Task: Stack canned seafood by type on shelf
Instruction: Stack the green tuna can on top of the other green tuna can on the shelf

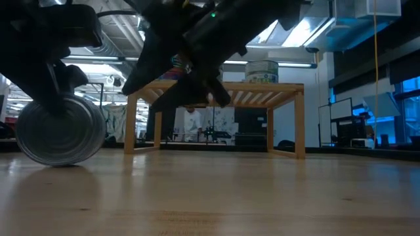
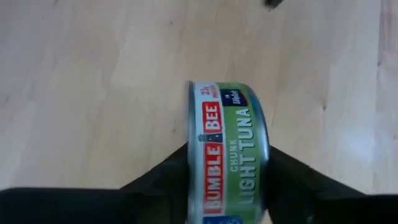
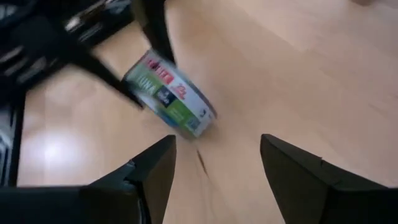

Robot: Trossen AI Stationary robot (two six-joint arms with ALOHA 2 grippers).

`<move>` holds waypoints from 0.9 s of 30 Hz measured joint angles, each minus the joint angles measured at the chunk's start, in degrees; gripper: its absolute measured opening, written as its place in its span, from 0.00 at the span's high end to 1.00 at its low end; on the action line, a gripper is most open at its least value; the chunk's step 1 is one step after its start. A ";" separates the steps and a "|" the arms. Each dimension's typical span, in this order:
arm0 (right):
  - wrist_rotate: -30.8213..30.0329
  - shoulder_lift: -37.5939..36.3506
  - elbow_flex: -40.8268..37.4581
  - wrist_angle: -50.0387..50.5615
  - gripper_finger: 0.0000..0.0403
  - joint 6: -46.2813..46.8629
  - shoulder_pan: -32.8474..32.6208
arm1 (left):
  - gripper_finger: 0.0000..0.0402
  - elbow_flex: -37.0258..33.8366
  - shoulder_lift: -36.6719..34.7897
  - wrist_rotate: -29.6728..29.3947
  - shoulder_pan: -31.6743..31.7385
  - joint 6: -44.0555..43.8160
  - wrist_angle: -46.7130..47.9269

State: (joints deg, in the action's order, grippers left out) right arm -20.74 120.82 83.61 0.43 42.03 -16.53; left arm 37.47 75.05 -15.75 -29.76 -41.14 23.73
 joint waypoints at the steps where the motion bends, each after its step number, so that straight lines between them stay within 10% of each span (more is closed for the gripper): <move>1: 0.73 -0.45 -0.01 0.50 0.41 -1.61 0.00 | 0.64 0.00 0.00 -0.08 0.02 0.48 0.00; 17: 4.07 -8.78 0.04 7.18 0.41 -24.93 -4.19 | 0.67 7.34 -0.04 -7.99 0.15 14.98 -0.88; 27: -22.14 -8.85 0.02 5.55 0.41 -39.46 -11.50 | 0.67 13.10 -0.07 -8.13 0.11 20.34 -0.93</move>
State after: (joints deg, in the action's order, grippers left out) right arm -42.88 111.97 83.64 5.97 2.57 -28.03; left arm 50.57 74.98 -23.88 -29.65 -20.80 22.80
